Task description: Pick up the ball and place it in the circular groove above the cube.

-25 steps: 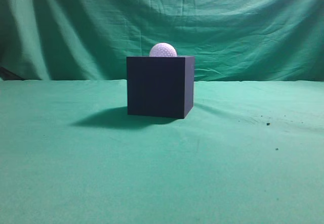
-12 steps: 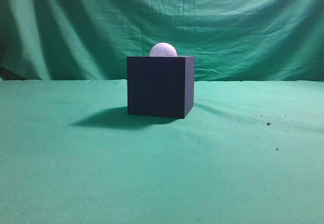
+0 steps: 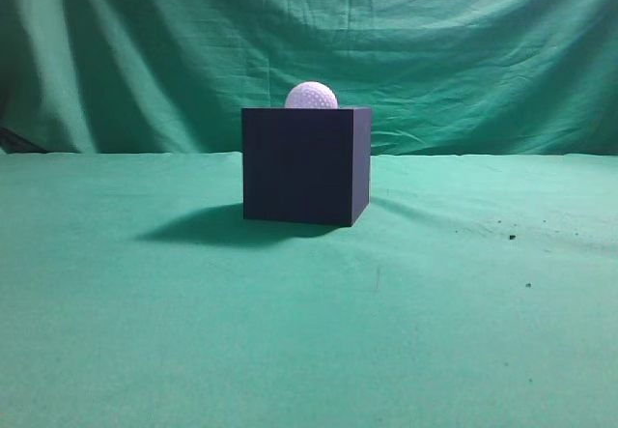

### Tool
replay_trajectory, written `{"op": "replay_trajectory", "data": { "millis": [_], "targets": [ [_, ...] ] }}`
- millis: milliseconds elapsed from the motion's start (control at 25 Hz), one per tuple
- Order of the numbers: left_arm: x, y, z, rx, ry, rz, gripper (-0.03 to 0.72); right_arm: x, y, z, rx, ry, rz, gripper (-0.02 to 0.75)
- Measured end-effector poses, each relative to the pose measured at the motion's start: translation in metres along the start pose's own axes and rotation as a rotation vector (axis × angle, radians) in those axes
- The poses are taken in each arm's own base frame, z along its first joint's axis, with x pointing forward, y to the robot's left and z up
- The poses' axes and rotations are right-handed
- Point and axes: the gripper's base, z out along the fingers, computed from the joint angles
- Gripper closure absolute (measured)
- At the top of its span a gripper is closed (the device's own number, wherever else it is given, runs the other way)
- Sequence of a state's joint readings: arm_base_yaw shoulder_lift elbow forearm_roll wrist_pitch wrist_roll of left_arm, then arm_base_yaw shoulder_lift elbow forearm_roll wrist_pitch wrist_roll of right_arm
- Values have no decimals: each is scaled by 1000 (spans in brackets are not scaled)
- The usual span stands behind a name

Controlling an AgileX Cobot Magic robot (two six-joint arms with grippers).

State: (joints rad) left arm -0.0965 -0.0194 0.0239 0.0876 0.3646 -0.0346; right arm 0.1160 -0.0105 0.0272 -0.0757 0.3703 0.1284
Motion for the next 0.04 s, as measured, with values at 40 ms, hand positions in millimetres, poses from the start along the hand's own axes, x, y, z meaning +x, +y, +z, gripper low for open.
{"op": "replay_trajectory", "data": {
  "millis": [40],
  "targets": [
    [0,0,0,0,0,0,688,0,0,0,0,0,0,738]
  ]
}}
